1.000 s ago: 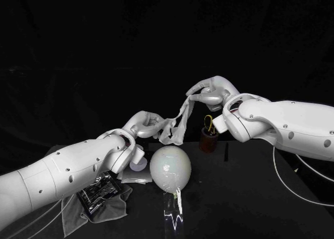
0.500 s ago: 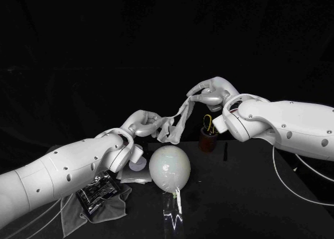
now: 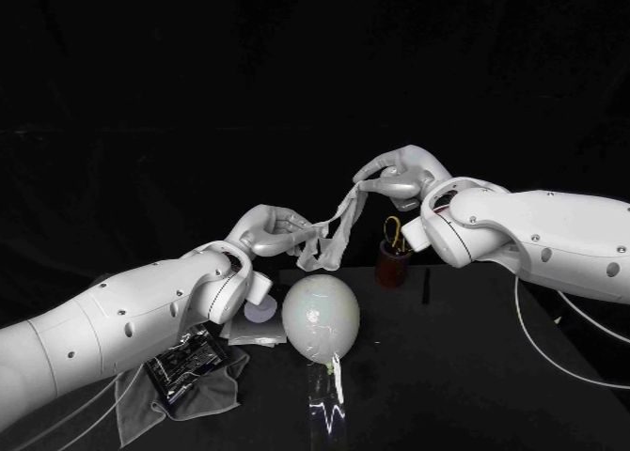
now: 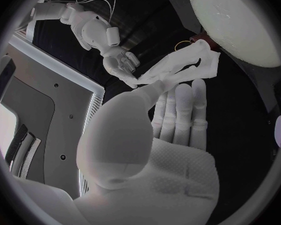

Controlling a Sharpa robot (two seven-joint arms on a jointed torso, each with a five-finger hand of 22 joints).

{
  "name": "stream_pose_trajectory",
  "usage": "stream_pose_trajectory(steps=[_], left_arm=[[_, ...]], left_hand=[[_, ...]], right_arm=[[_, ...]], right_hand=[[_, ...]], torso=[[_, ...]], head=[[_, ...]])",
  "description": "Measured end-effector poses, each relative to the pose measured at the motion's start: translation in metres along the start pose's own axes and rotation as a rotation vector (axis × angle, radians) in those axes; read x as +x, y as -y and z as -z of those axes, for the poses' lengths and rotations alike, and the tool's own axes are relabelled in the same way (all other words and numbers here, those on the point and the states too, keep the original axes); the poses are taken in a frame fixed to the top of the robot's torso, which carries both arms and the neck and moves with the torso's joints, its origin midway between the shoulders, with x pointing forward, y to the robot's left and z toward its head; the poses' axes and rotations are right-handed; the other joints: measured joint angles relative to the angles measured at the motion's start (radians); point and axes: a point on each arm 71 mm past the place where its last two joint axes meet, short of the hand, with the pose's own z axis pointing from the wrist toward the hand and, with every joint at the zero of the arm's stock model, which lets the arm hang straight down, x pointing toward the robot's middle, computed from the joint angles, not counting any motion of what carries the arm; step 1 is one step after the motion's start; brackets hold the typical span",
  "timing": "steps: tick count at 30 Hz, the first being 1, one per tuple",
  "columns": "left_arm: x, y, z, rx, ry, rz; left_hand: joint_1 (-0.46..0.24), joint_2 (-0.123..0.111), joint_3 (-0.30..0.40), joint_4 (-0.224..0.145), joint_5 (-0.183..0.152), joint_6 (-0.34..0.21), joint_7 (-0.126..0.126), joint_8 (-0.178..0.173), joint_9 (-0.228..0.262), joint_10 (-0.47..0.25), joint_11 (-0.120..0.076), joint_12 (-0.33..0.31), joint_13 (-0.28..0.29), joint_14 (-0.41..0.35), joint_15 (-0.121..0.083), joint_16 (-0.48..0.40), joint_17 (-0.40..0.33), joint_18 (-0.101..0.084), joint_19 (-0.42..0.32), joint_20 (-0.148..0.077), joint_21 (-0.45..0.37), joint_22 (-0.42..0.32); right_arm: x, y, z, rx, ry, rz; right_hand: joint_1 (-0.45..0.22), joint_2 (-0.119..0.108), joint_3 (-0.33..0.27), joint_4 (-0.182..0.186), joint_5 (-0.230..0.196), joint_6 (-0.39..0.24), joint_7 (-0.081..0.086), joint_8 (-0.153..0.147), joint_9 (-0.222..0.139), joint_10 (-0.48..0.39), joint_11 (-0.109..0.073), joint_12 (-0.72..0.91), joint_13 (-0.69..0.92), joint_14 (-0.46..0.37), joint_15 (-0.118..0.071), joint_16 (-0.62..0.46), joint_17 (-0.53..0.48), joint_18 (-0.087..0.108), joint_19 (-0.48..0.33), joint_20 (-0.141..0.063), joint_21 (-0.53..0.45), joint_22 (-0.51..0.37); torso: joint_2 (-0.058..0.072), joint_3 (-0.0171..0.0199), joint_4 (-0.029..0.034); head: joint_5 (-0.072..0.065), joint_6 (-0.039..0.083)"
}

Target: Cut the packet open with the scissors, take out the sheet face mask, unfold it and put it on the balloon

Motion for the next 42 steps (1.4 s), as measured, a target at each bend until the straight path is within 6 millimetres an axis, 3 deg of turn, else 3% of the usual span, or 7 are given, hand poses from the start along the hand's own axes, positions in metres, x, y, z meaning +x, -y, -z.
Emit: stream_pose_trajectory(steps=[4,13,19,28,36,40,42], left_arm=[[-0.002,-0.001,0.000,-0.006,0.013,0.021],[-0.010,-0.001,0.001,-0.021,0.036,0.058],[-0.016,0.003,0.000,-0.026,0.035,0.063],[-0.018,0.004,-0.002,-0.052,0.006,0.075],[-0.016,0.004,-0.003,-0.071,-0.021,0.085],[-0.015,0.004,-0.003,-0.078,-0.031,0.091],[-0.015,0.004,-0.003,-0.081,-0.035,0.095]], left_hand=[[-0.012,0.000,-0.012,0.004,0.000,0.014,-0.013,0.017,0.000,0.025,-0.018,0.008,0.004,0.009,-0.009,0.007,0.000,0.000,-0.002,0.002,0.000,0.003],[-0.073,0.014,-0.039,0.045,0.000,0.009,-0.024,0.017,0.000,0.041,-0.030,0.005,0.004,0.013,-0.013,0.019,0.000,0.000,-0.007,0.008,-0.007,-0.006],[-0.089,0.006,-0.052,0.065,0.000,0.016,-0.031,0.017,0.002,0.051,-0.041,0.005,0.004,0.018,-0.018,0.024,0.000,-0.001,-0.007,0.008,-0.012,-0.012],[-0.124,0.018,-0.065,0.124,0.000,0.020,-0.035,0.017,0.019,0.057,-0.036,-0.007,0.001,0.018,-0.018,0.035,0.000,-0.001,-0.002,0.013,-0.031,-0.025],[-0.165,0.043,-0.083,0.211,0.000,0.022,-0.036,0.013,0.011,0.062,-0.038,-0.016,0.000,0.018,-0.018,0.040,-0.001,0.010,0.009,0.017,-0.046,-0.036],[-0.159,0.049,-0.083,0.219,0.000,0.021,-0.036,0.007,0.009,0.062,-0.038,-0.016,0.000,0.018,-0.018,0.040,-0.002,0.010,0.009,0.017,-0.050,-0.038],[-0.126,0.054,-0.064,0.201,0.000,0.001,-0.030,-0.003,0.006,0.052,-0.034,-0.031,-0.003,0.018,-0.018,0.044,-0.002,0.010,0.012,0.019,-0.055,-0.041]], right_arm=[[0.000,0.000,0.000,0.001,0.000,0.001],[-0.003,0.004,-0.001,0.008,0.005,0.009],[-0.004,0.006,-0.001,0.011,0.004,0.014],[-0.003,0.006,-0.001,0.012,-0.001,0.018],[-0.001,0.006,-0.001,0.011,-0.006,0.020],[-0.001,0.006,-0.001,0.010,-0.008,0.021],[-0.001,0.006,-0.001,0.010,-0.009,0.021]], right_hand=[[0.000,0.000,0.000,0.000,0.000,0.000,0.000,0.000,0.000,0.000,0.000,0.000,0.000,0.000,0.000,0.000,0.000,0.000,0.000,0.000,0.000,0.000],[0.000,0.000,0.000,0.000,0.000,0.000,0.000,0.000,0.000,0.000,0.000,-0.002,0.001,0.000,0.000,-0.001,0.001,0.000,0.000,0.000,0.000,0.000],[0.000,0.000,0.000,0.000,0.000,-0.001,0.000,-0.001,0.001,0.000,0.000,-0.001,0.001,0.000,0.000,-0.003,0.001,0.000,0.000,0.000,-0.001,0.000],[0.000,0.000,0.000,0.000,0.000,-0.002,-0.002,-0.001,0.000,0.000,0.000,0.000,0.000,0.000,0.000,0.000,0.000,0.000,-0.002,0.002,0.003,0.000],[0.000,0.000,0.000,0.000,0.000,-0.002,-0.002,0.001,0.000,0.000,0.000,0.000,0.000,0.000,0.000,0.000,0.000,0.000,-0.002,0.002,0.003,0.000],[0.000,0.000,0.000,0.000,0.000,-0.002,-0.002,0.001,0.000,0.000,0.000,0.000,0.000,0.000,0.000,-0.001,0.000,0.000,-0.002,0.002,0.003,0.000],[0.000,0.000,0.000,0.000,0.000,-0.002,-0.002,0.001,0.000,0.000,0.000,-0.001,0.000,0.000,0.000,-0.001,0.000,0.000,-0.002,0.002,0.002,0.000]], torso=[[0.000,0.0000,-0.0001],[0.000,0.0000,-0.0005],[0.000,0.0004,-0.0006],[0.000,0.0005,-0.0008],[0.001,0.0004,-0.0008],[0.001,0.0002,-0.0010],[0.001,0.0002,-0.0010]], head=[[0.000,0.000],[0.001,-0.002],[0.002,-0.001],[0.002,-0.002],[0.004,-0.002],[0.004,-0.002],[0.004,-0.002]])
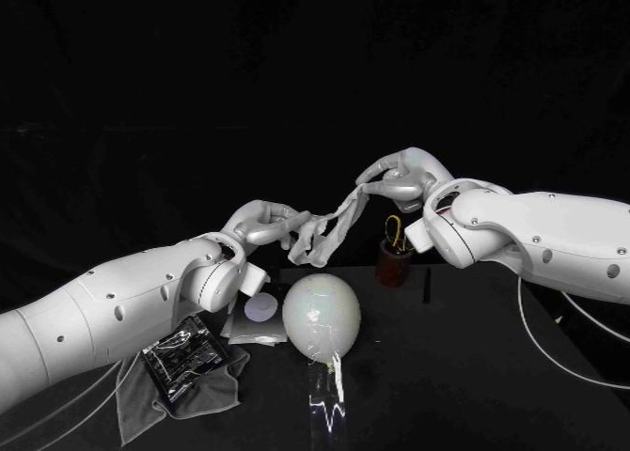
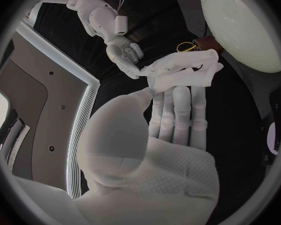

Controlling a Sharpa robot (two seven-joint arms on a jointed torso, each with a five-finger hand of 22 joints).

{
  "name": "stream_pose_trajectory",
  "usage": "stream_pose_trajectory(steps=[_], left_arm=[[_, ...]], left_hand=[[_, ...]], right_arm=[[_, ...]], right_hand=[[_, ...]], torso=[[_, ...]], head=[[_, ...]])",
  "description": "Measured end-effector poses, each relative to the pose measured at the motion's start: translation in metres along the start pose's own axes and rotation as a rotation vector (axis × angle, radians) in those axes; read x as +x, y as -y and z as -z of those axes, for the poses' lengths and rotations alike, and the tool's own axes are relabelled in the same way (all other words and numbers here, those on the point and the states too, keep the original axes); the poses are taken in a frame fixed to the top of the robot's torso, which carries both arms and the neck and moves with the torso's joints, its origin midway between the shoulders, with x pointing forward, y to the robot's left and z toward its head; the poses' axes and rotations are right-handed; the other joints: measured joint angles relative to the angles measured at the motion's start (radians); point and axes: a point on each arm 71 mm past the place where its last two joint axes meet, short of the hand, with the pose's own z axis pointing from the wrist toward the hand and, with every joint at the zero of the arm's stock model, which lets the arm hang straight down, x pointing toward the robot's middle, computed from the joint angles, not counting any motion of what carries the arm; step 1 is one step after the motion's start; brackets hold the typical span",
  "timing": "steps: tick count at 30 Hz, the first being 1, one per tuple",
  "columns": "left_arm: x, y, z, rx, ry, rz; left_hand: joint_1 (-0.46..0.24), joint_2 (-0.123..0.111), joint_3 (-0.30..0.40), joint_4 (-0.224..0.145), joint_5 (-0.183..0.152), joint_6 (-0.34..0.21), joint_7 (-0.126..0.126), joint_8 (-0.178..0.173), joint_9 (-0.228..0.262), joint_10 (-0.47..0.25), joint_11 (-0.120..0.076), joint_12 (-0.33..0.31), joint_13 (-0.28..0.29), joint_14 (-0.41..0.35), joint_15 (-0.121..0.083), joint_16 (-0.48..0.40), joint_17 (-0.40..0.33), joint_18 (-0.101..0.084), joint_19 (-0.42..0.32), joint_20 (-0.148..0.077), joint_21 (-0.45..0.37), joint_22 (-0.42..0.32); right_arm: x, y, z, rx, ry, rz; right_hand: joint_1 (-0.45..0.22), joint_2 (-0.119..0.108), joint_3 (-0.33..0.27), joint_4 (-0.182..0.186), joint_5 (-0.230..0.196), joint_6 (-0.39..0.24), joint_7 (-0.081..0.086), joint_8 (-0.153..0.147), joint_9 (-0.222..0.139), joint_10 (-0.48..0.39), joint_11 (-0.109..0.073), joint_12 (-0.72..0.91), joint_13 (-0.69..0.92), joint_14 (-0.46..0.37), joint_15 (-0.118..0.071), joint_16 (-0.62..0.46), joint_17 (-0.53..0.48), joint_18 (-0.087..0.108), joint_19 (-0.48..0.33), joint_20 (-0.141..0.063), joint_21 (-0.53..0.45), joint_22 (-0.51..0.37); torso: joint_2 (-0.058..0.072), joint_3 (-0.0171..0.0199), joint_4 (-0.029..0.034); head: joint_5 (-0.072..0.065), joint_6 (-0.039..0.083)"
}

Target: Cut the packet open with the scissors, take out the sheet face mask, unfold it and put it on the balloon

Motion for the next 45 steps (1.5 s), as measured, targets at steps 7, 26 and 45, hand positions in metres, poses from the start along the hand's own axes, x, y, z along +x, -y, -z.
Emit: stream_pose_trajectory(steps=[7,26,45], left_arm=[[0.001,0.000,0.000,-0.013,-0.008,0.019],[0.003,-0.003,-0.001,-0.049,-0.008,0.046],[0.003,-0.006,0.000,-0.084,-0.017,0.018]], left_hand=[[0.126,-0.028,0.014,-0.083,0.000,-0.035,0.032,-0.004,-0.002,-0.034,0.022,-0.018,-0.003,-0.008,0.011,0.002,-0.003,-0.001,0.014,-0.012,0.018,0.010],[0.121,-0.048,0.075,-0.239,0.000,0.008,0.034,-0.014,0.003,-0.013,0.020,0.025,0.027,0.000,0.014,0.010,-0.016,-0.002,-0.047,-0.027,0.145,0.100],[0.028,-0.062,0.069,-0.262,0.001,0.065,0.009,-0.029,0.002,0.006,-0.007,0.080,0.066,0.029,-0.007,0.034,-0.007,-0.010,-0.062,-0.030,0.154,0.100]], right_arm=[[0.003,-0.002,0.002,-0.005,-0.009,-0.003],[0.009,-0.008,0.010,-0.023,-0.033,-0.016],[0.009,-0.015,0.010,-0.043,-0.028,-0.023]], right_hand=[[0.000,0.000,0.000,0.000,0.000,0.002,0.003,0.000,0.000,0.000,0.000,-0.003,0.000,0.000,0.000,-0.002,0.001,0.000,0.000,0.000,-0.001,0.000],[0.000,0.000,0.003,-0.003,0.000,0.002,0.003,-0.003,0.000,0.000,0.000,0.001,-0.001,0.000,0.000,0.001,0.000,0.000,0.000,0.000,-0.002,0.000],[0.000,0.000,0.003,-0.003,0.000,0.001,0.003,0.000,0.000,0.000,0.000,-0.002,0.000,0.000,0.000,0.000,0.000,0.000,0.000,0.000,-0.002,0.000]], torso=[[0.000,0.0003,0.0002],[-0.001,0.0004,0.0006],[-0.001,-0.0003,0.0012]], head=[[0.000,-0.003],[-0.001,-0.005],[-0.002,-0.007]])
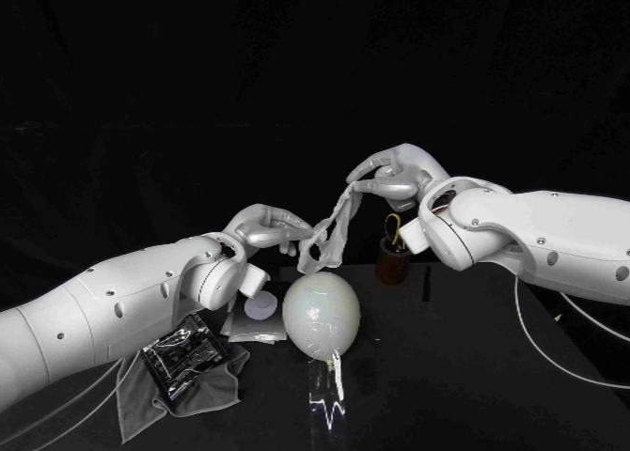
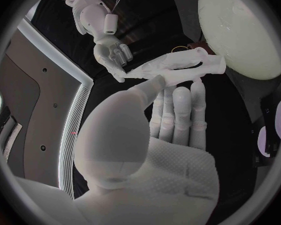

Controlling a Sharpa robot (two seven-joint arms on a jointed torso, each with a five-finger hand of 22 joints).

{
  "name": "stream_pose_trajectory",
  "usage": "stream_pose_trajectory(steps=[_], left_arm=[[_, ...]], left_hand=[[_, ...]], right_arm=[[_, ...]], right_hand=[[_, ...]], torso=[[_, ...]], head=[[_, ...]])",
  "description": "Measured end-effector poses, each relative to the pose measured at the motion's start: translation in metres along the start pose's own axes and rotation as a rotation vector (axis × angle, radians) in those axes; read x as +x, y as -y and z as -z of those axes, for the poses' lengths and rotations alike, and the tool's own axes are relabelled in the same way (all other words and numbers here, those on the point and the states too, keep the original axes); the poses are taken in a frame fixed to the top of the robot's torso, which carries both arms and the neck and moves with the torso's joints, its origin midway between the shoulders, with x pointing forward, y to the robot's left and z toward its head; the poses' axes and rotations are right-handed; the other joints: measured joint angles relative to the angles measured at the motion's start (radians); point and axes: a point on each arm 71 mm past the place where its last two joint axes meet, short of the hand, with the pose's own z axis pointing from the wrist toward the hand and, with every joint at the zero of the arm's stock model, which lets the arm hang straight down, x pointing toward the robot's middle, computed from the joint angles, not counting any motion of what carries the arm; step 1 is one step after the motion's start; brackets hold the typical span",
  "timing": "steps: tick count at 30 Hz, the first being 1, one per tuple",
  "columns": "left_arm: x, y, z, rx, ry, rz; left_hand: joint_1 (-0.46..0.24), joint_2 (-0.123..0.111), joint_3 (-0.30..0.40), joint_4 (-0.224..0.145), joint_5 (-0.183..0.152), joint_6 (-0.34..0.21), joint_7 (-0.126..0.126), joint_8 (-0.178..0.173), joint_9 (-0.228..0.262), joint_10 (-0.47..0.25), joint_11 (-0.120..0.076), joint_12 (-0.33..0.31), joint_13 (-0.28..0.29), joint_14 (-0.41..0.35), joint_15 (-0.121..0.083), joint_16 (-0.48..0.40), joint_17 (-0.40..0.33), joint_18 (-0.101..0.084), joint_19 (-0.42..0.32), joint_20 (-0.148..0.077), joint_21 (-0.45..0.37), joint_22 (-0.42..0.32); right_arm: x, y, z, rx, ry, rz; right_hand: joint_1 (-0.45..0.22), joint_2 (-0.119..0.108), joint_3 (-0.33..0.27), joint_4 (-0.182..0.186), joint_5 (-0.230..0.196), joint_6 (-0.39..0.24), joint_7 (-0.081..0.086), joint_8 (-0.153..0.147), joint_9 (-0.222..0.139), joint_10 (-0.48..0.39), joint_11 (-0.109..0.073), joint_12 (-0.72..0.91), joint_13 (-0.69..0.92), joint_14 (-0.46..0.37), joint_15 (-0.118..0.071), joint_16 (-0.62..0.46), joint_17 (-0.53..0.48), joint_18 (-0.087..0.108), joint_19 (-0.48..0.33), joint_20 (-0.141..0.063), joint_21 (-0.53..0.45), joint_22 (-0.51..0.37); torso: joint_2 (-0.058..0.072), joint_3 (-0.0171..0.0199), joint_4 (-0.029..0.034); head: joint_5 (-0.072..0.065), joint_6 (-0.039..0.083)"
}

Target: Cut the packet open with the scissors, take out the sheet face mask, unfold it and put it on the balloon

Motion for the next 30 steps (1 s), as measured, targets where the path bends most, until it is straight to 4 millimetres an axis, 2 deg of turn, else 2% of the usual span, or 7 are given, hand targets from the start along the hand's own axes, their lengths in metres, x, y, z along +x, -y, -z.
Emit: stream_pose_trajectory(steps=[6,10,11,15,17,23,30], left_arm=[[-0.0002,-0.0002,0.0002,-0.001,-0.003,0.000],[-0.0003,-0.0004,0.0003,-0.002,-0.005,0.003],[-0.0003,-0.0004,0.0003,-0.002,-0.005,0.004],[-0.0005,-0.0005,0.0004,-0.003,-0.006,0.008],[-0.0006,-0.0006,0.0004,-0.003,-0.007,0.010],[-0.0008,-0.0008,0.0006,-0.004,-0.008,0.015],[-0.0004,-0.0007,0.0007,-0.004,-0.010,0.018]], left_hand=[[-0.040,0.019,-0.007,0.047,0.000,-0.019,-0.019,0.009,0.001,0.009,-0.009,-0.003,-0.002,0.003,-0.001,0.005,0.000,0.000,0.012,0.012,-0.037,-0.027],[-0.089,0.043,-0.012,0.105,-0.001,-0.021,-0.020,0.018,0.001,0.013,-0.013,-0.008,-0.002,0.003,-0.001,0.008,0.001,0.002,0.022,0.022,-0.063,-0.045],[-0.091,0.043,-0.012,0.111,-0.001,-0.021,-0.020,0.020,0.001,0.013,-0.013,-0.008,-0.002,0.003,-0.001,0.008,0.001,0.009,0.022,0.022,-0.065,-0.048],[-0.095,0.047,-0.009,0.128,-0.001,-0.024,-0.024,0.022,0.004,0.013,-0.013,-0.009,-0.002,0.003,-0.001,0.008,0.002,0.011,0.028,0.023,-0.074,-0.056],[-0.100,0.050,-0.004,0.144,-0.001,-0.024,-0.024,0.022,0.030,0.013,-0.012,-0.011,-0.002,0.003,-0.001,0.008,0.000,0.011,0.035,0.023,-0.080,-0.061],[-0.100,0.050,0.007,0.155,-0.001,-0.035,-0.024,0.027,0.038,0.012,-0.012,-0.014,-0.003,-0.001,-0.004,0.008,-0.009,0.010,0.042,0.023,-0.091,-0.069],[-0.059,0.034,0.034,0.129,-0.001,-0.053,-0.017,0.028,0.045,0.006,-0.006,-0.025,-0.006,-0.002,-0.003,0.008,-0.015,0.010,0.051,0.022,-0.096,-0.074]], right_arm=[[-0.0014,0.0010,-0.0019,0.003,0.006,0.002],[-0.0018,0.0015,-0.0029,0.005,0.008,0.003],[-0.0019,0.0016,-0.0031,0.005,0.008,0.004],[-0.0021,0.0018,-0.0035,0.006,0.009,0.004],[-0.0023,0.0020,-0.0036,0.007,0.010,0.004],[-0.0031,0.0027,-0.0042,0.008,0.013,0.006],[-0.0035,0.0031,-0.0049,0.010,0.014,0.007]], right_hand=[[0.000,0.000,0.000,0.000,0.000,-0.002,-0.001,0.000,0.000,0.000,0.000,0.003,0.000,0.000,0.000,0.000,0.000,0.000,0.000,0.000,0.003,0.000],[0.000,0.000,0.000,0.000,0.000,-0.002,-0.001,-0.001,-0.001,0.000,0.000,0.003,-0.001,0.000,0.000,0.000,0.000,0.000,0.000,0.000,0.003,0.000],[0.000,0.000,0.000,0.000,0.000,-0.002,-0.001,-0.001,-0.001,0.000,0.000,0.003,-0.001,0.000,0.000,0.000,0.000,0.000,0.000,0.000,0.003,0.000],[0.000,0.000,0.000,0.000,0.000,-0.002,-0.001,-0.002,0.000,0.000,0.000,0.003,-0.001,0.000,0.000,0.000,0.000,0.000,0.000,0.000,0.003,0.000],[0.000,0.000,0.000,0.000,0.000,-0.002,-0.001,-0.002,0.000,0.000,0.000,0.003,-0.001,0.000,0.000,0.000,0.000,0.000,0.000,0.000,0.003,0.000],[0.000,0.000,0.000,0.000,0.000,-0.002,-0.001,-0.003,0.000,0.000,0.000,0.002,0.000,0.000,0.000,0.000,0.000,0.000,0.002,-0.002,0.002,-0.001],[0.000,0.000,0.000,0.000,0.000,-0.002,-0.001,0.000,0.000,0.000,0.000,0.001,0.000,0.000,0.000,-0.003,0.000,0.000,0.002,-0.002,0.002,-0.001]], torso=[[0.000,0.0001,-0.0001],[0.000,0.0001,-0.0004],[0.000,0.0001,-0.0005],[0.000,0.0001,-0.0007],[0.000,0.0000,-0.0007],[0.000,0.0001,-0.0012],[0.001,0.0003,-0.0009]], head=[[0.002,0.000],[0.002,-0.001],[0.002,-0.001],[0.002,-0.001],[0.002,-0.001],[0.002,-0.001],[0.002,-0.002]])
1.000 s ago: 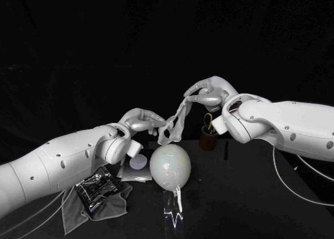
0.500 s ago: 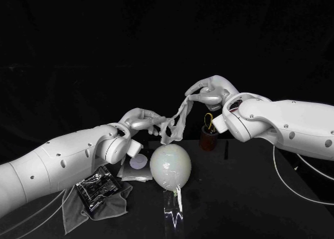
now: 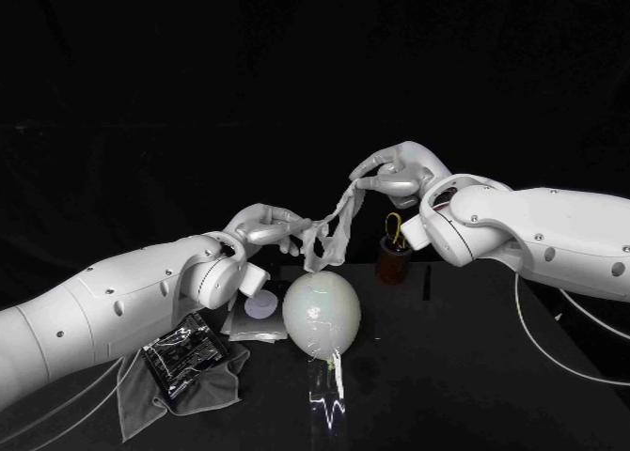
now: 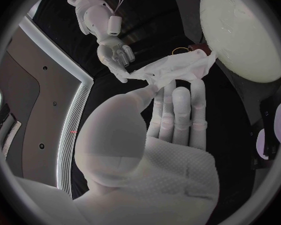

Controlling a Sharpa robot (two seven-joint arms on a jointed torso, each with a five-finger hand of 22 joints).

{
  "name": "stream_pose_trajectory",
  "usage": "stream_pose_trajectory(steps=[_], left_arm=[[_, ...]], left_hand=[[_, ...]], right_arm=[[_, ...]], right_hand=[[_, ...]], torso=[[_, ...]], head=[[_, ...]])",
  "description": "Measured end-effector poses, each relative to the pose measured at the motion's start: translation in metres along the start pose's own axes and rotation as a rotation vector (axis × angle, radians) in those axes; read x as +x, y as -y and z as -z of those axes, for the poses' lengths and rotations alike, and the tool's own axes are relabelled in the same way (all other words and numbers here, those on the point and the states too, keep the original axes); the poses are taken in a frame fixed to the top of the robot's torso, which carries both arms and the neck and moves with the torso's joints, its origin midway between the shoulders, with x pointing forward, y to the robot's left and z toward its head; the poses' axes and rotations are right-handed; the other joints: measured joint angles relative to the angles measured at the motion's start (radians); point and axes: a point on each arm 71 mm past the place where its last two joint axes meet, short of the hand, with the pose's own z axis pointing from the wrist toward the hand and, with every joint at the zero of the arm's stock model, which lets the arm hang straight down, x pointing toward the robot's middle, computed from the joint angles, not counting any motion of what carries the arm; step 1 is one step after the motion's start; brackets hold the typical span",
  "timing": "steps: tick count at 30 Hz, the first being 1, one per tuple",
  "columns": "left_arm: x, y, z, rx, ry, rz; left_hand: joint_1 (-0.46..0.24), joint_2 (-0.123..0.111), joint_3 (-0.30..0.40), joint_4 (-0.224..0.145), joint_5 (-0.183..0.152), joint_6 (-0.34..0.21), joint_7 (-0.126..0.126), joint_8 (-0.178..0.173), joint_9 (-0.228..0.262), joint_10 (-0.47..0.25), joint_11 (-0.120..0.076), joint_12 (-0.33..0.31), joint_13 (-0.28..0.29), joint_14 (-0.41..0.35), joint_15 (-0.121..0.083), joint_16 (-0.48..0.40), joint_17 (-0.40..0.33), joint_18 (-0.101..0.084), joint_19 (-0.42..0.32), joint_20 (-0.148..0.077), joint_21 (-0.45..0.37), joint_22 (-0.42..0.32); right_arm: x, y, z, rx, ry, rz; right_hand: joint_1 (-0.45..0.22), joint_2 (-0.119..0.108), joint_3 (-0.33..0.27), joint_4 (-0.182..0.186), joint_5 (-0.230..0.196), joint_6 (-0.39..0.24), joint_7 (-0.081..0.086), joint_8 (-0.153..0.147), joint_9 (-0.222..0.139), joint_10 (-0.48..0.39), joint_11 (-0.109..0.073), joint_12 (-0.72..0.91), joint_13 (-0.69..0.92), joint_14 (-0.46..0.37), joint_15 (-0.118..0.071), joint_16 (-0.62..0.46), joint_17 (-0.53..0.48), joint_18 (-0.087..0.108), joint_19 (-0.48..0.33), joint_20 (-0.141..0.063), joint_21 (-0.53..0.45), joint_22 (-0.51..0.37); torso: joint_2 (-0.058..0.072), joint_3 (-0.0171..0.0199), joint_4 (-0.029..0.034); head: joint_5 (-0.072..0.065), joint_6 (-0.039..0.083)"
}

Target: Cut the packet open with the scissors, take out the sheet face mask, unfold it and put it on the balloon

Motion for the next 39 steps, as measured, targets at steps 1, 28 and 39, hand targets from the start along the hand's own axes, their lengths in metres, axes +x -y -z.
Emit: stream_pose_trajectory(steps=[1,28,39], left_arm=[[0.000,0.000,0.000,0.000,0.000,0.001],[-0.016,0.016,0.002,0.019,0.041,0.068],[-0.016,0.019,0.002,0.018,0.035,0.065]], left_hand=[[0.009,-0.005,0.000,0.000,0.001,-0.004,0.004,0.000,0.001,-0.003,0.003,-0.004,-0.001,-0.005,0.002,0.000,-0.003,0.000,0.000,0.000,0.000,-0.001],[-0.029,-0.025,0.127,-0.058,-0.002,-0.015,0.015,0.019,0.003,-0.009,0.009,-0.009,-0.005,-0.015,0.009,0.000,-0.011,-0.002,0.005,-0.013,0.025,0.016],[-0.051,-0.048,0.145,-0.070,0.003,-0.015,0.014,0.028,0.016,-0.002,0.010,-0.009,-0.003,-0.015,0.009,0.004,-0.010,-0.003,0.005,-0.013,0.025,0.016]], right_arm=[[0.000,0.000,0.000,0.001,0.001,0.000],[-0.005,0.011,-0.004,0.025,-0.001,0.037],[-0.001,0.010,-0.003,0.018,-0.008,0.038]], right_hand=[[0.000,0.000,0.000,0.000,0.000,0.000,0.000,0.000,0.000,0.000,0.000,0.000,0.000,0.000,0.000,0.000,0.000,0.000,0.000,0.000,0.000,0.000],[0.000,0.000,0.000,0.000,-0.004,0.002,0.002,-0.001,0.000,0.000,0.000,0.002,0.000,0.000,0.000,0.003,0.001,0.000,0.000,0.000,-0.002,0.001],[0.000,0.000,0.000,0.000,-0.008,0.002,0.002,0.002,-0.001,0.000,0.000,-0.001,0.000,0.000,0.000,0.004,0.000,0.000,0.000,0.000,0.001,0.000]], torso=[[0.000,0.0000,0.0000],[-0.001,0.0003,0.0001],[0.000,0.0003,0.0004]], head=[[0.000,0.000],[0.004,0.003],[0.005,0.005]])
